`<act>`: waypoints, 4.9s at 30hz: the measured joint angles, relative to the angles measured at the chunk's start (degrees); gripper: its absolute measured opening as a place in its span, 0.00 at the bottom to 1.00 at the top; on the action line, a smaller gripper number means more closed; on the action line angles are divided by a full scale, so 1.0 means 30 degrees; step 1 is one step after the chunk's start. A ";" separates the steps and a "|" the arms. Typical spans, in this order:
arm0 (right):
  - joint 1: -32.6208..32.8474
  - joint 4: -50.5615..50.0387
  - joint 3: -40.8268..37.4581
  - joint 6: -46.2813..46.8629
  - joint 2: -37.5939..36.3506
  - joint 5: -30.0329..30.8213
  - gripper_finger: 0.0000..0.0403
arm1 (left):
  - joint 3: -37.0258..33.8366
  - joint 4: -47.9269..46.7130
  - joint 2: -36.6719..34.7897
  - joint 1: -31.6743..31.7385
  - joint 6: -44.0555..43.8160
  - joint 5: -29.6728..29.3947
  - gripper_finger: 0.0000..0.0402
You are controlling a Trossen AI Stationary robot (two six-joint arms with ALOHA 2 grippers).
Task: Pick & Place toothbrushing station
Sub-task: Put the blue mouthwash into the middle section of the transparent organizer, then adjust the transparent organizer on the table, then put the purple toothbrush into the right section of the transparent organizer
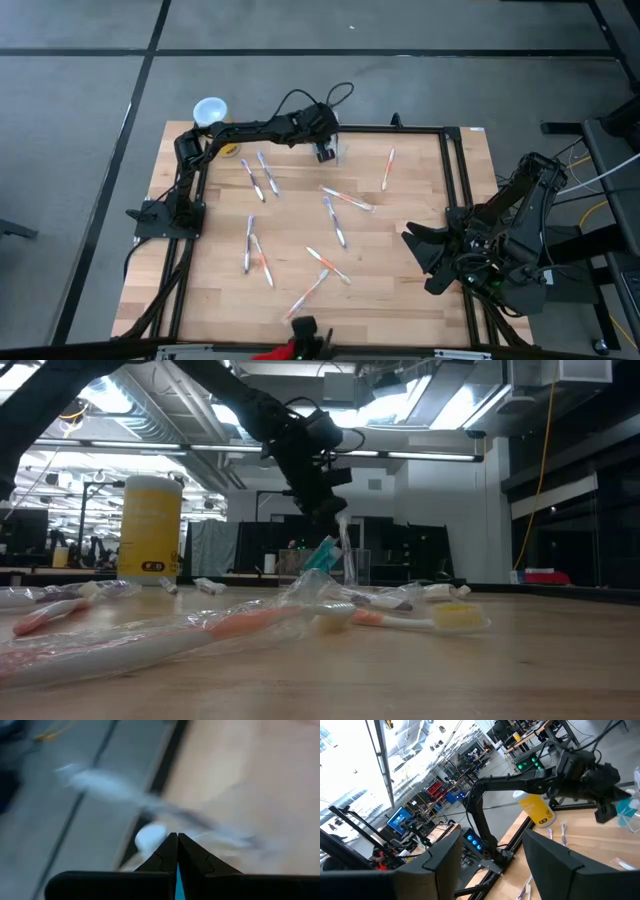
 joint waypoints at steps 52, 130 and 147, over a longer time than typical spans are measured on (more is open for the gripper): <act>0.0118 -0.0262 -0.0001 0.0444 0.0000 -0.0003 0.53 | -0.0013 -0.0795 0.0151 0.1824 -0.2668 0.2756 0.01; 0.0546 -0.0692 0.0004 0.0391 0.0000 0.0000 0.53 | -0.3774 0.6979 0.0133 0.0422 -1.3725 0.5720 0.01; 0.0539 -0.0692 0.0004 -0.0019 0.0000 0.0000 0.53 | -0.4961 -1.4130 -0.4168 -0.1687 -1.7170 -0.1238 0.04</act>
